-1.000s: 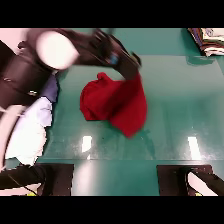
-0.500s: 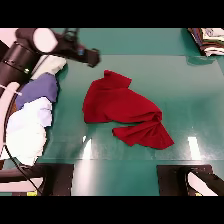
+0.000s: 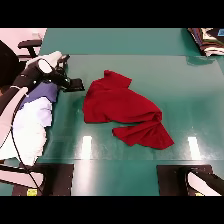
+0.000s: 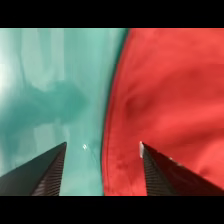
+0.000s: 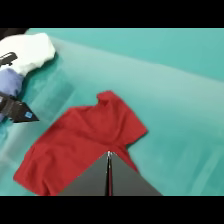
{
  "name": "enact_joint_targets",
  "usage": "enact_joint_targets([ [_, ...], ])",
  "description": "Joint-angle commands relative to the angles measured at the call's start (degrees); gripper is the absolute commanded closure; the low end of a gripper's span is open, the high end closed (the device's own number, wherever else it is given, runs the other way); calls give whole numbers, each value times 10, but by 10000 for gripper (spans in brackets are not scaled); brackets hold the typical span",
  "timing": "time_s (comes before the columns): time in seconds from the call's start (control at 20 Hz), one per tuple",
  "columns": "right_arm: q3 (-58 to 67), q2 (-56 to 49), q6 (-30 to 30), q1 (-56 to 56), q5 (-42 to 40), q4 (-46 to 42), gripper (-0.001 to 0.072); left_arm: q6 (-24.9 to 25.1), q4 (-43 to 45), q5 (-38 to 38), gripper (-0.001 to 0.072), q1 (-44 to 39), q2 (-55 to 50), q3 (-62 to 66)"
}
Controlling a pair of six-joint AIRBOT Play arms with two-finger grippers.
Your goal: Fold the shirts.
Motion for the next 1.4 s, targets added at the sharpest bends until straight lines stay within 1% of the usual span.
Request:
enact_joint_targets([
  [0.0,0,-16,1,0,14,1,697,38,-62,7,156,-3,-39,-11],
  [0.1,0,-18,1,0,14,1,697,51,-76,19,156,-18,-43,-12],
  [0.2,0,-18,1,0,14,1,696,50,-79,31,157,-31,-43,-12],
  [0.5,0,-18,1,0,20,1,697,46,-78,18,157,-32,-43,-12],
  [0.55,0,-18,1,0,20,0,697,45,-78,18,179,-32,-43,-12],
  [0.6,0,-18,1,0,20,0,697,46,-78,16,318,-32,-43,-12],
  [0.65,0,-18,1,0,20,0,697,46,-78,16,437,-32,-43,-12],
  [0.75,0,-18,1,0,27,-1,696,46,-78,16,580,-32,-43,-12],
  [0.8,0,-18,1,0,32,-1,696,47,-76,16,671,-32,-43,-12],
  [1.0,0,-18,1,0,56,-19,697,48,-57,8,681,-28,-37,-3],
  [1.05,0,-18,5,0,68,-44,697,48,-41,-3,681,-23,-31,11],
  [1.2,-26,-13,51,-1,126,-158,697,49,1,-11,681,-9,20,49],
  [1.25,-61,-5,62,-1,141,-196,696,50,22,-7,681,-7,42,59],
  [1.35,-164,17,69,-2,146,-240,696,50,38,-8,680,-5,77,72],
])
